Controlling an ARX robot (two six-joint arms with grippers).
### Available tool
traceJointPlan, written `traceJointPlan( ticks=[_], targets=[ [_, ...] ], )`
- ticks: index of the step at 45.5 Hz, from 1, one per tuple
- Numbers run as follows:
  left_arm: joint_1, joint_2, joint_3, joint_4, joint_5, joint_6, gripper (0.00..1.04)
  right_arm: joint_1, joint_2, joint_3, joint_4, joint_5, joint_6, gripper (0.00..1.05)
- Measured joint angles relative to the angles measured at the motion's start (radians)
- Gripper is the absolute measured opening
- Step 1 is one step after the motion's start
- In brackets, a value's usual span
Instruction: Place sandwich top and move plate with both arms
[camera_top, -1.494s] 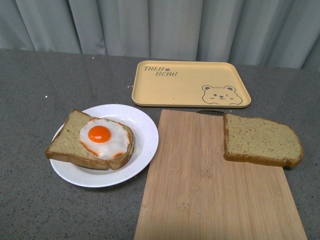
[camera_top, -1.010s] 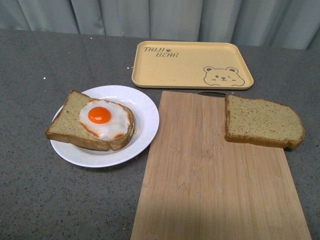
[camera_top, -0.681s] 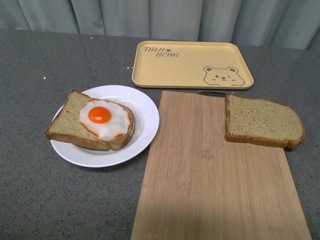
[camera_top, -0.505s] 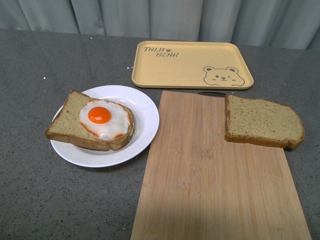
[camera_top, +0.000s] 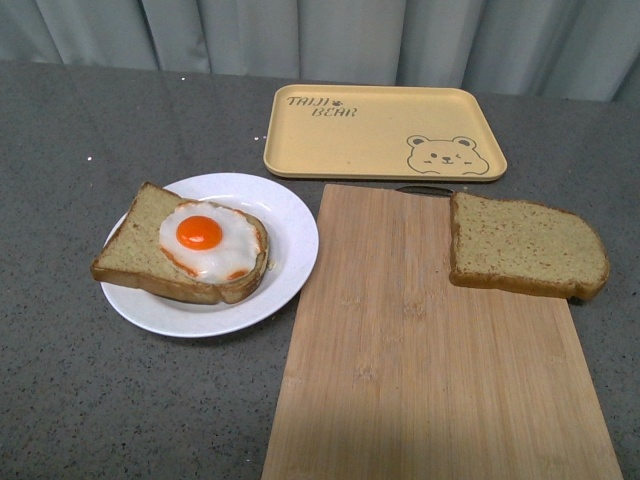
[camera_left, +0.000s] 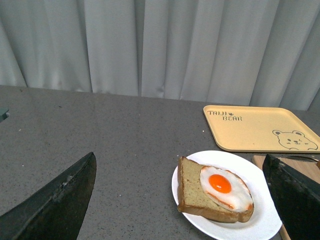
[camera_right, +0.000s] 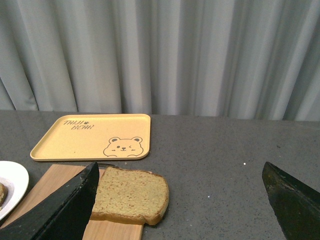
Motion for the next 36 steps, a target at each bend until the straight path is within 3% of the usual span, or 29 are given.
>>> traceJointPlan(
  ticks=[18,20,21,23,25,32,36],
  targets=[
    [0.0,0.0,0.0,0.0,0.0,0.0,0.98,0.0,0.0,0.0,0.0,0.0,0.0,0.95],
    [0.0,0.0,0.0,0.0,0.0,0.0,0.98,0.029,0.017,-0.001,0.034,0.104,-0.038,0.95],
    [0.0,0.0,0.0,0.0,0.0,0.0,0.98,0.071,0.049,-0.001,0.089,0.237,-0.102,0.95],
    [0.0,0.0,0.0,0.0,-0.001,0.0,0.98,0.109,0.117,0.0,0.163,0.413,-0.19,0.95],
    [0.0,0.0,0.0,0.0,0.0,0.0,0.98,0.091,0.203,0.0,0.219,0.449,-0.236,0.95],
    [0.0,0.0,0.0,-0.001,0.0,0.0,0.98,-0.092,0.648,0.046,0.51,0.199,-0.24,0.95],
    [0.0,0.0,0.0,-0.001,0.0,0.0,0.98,-0.156,0.928,0.133,0.573,0.076,-0.212,0.95]
  ],
)
